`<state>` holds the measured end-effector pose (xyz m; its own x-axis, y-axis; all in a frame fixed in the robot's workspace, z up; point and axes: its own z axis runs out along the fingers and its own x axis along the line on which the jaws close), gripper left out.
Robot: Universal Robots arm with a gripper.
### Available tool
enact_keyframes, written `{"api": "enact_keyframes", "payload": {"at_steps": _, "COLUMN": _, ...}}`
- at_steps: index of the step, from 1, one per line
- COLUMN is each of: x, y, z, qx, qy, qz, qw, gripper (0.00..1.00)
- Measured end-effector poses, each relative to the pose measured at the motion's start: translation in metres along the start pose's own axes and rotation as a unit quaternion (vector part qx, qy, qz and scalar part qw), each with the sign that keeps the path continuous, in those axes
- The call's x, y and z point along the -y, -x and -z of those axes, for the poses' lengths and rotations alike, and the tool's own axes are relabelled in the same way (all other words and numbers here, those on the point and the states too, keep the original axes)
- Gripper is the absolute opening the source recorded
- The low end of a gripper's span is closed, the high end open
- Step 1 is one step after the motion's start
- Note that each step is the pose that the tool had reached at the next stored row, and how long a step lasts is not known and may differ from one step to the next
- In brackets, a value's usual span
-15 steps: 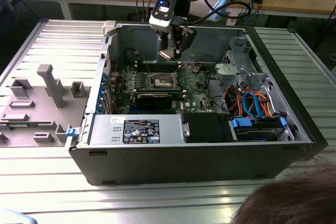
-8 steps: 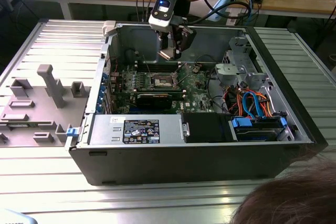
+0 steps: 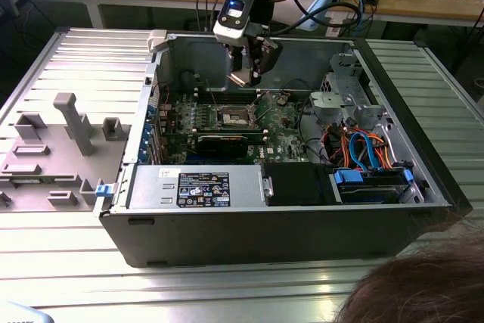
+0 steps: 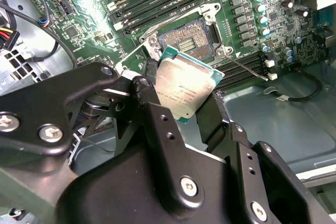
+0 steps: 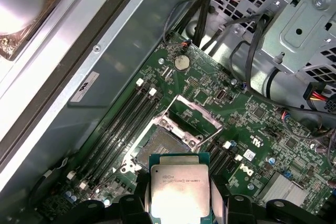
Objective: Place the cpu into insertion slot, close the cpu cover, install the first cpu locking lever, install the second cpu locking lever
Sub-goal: 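Place the cpu into insertion slot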
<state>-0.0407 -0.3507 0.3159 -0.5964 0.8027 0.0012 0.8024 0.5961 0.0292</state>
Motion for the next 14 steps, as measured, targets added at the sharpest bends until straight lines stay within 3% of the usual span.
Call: {"api": "enact_keyframes", "payload": {"at_steps": 14, "x": 0.0000, "y": 0.0000, "z": 0.0000, "qx": 0.0003, "qy": 0.0000, "qz": -0.010, "qw": 0.99995, "gripper": 0.55}}
